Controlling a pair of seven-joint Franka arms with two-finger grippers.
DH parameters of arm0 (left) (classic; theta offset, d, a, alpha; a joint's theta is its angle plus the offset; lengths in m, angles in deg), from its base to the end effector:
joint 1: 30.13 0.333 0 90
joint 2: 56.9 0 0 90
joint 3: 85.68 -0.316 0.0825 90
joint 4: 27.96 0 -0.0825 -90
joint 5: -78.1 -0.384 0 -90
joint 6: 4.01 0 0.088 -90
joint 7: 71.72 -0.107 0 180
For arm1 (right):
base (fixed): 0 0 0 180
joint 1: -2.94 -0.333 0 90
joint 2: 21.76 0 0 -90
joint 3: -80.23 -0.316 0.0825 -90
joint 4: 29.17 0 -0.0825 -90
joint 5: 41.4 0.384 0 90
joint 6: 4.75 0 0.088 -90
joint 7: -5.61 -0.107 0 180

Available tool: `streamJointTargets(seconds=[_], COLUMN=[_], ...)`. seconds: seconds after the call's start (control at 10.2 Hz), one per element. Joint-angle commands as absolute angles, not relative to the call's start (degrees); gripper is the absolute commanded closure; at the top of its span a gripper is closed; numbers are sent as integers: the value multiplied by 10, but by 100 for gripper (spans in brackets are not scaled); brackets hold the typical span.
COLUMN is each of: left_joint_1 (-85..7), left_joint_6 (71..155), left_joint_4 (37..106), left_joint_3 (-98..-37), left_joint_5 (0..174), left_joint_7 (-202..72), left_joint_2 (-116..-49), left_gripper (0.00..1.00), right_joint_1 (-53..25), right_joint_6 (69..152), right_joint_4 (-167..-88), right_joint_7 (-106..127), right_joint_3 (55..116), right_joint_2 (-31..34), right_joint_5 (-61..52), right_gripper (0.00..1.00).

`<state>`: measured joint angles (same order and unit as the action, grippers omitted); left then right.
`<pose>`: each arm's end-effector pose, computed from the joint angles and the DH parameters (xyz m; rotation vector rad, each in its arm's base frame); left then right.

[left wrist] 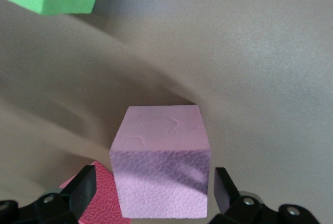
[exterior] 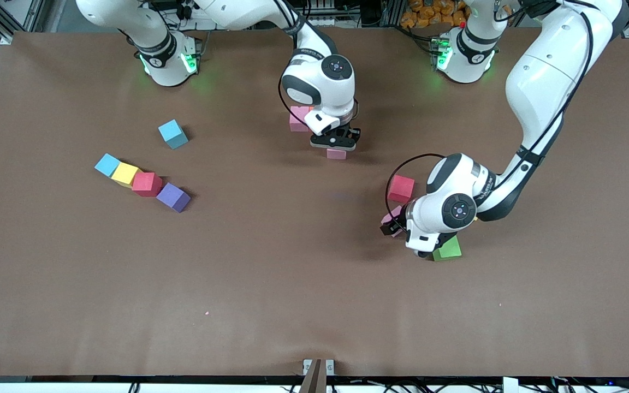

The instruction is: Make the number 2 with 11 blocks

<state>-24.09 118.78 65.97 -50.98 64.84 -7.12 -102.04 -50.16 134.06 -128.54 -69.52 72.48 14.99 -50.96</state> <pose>0.6119 -0.2707 0.2064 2.9105 0.8985 -0.4109 0.3366 0.5843 0.2178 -3.0921 0.2407 -0.0800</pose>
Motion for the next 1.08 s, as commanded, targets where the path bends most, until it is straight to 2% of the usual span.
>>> streamJointTargets(seconds=[0.0,0.1,0.29,0.39,0.59,0.68,0.98], left_joint_1=[-246,-242,-242,-242,-243,-243,-244], left_joint_6=[1177,1177,1177,1177,1177,1176,1163], left_joint_4=[644,644,644,644,645,646,647], left_joint_3=[-515,-515,-515,-515,-514,-512,-508], left_joint_5=[639,637,636,635,633,634,633], left_joint_7=[-78,-77,-78,-79,-80,-80,-105], left_joint_2=[-1034,-1033,-1032,-1031,-1023,-1018,-1015], left_gripper=[0,25,55,73,85,86,74], right_joint_1=[-516,-516,-520,-522,-522,-521,-521], right_joint_6=[1336,1336,1334,1333,1323,1319,1317], right_joint_4=[-1289,-1291,-1294,-1294,-1295,-1295,-1303], right_joint_7=[-714,-714,-714,-715,-716,-716,-716], right_joint_3=[729,728,728,728,728,727,725], right_joint_2=[152,151,146,146,143,141,135], right_joint_5=[-526,-526,-526,-526,-526,-526,-526], right_gripper=[59,59,59,59,59,59,59])
